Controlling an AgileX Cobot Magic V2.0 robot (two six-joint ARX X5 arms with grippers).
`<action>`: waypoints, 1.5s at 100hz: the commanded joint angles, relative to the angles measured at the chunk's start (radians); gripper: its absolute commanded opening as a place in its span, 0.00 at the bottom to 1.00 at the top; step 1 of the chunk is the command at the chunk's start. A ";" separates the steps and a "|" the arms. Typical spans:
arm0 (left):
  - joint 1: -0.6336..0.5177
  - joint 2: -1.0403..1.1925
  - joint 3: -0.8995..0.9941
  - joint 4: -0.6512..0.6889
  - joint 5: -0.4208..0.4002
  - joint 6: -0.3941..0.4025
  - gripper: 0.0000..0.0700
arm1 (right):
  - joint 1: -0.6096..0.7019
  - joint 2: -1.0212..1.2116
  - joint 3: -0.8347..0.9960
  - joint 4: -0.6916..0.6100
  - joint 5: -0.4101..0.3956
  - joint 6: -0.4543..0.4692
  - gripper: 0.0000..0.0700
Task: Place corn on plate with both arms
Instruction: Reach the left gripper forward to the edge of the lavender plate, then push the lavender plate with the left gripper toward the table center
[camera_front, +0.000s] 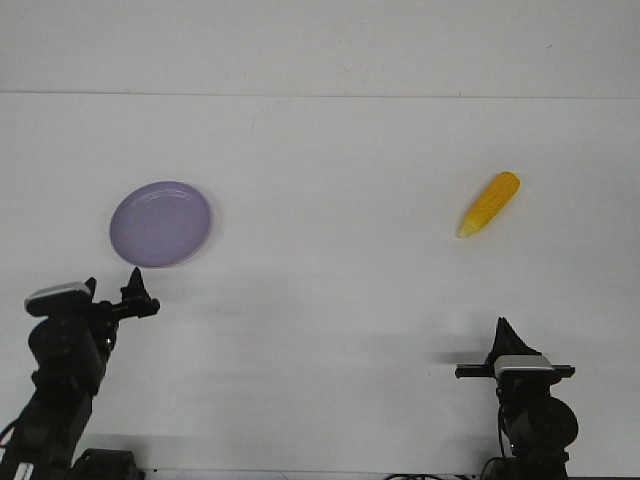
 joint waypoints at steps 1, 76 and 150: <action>0.035 0.142 0.097 -0.032 -0.011 0.050 0.72 | -0.002 0.000 -0.003 0.010 0.000 0.011 0.02; 0.281 1.107 0.549 -0.015 0.262 0.050 0.63 | -0.002 0.000 -0.003 0.010 0.000 0.011 0.02; 0.281 1.074 0.552 -0.042 0.375 0.065 0.01 | -0.002 0.000 -0.003 0.010 0.000 0.011 0.02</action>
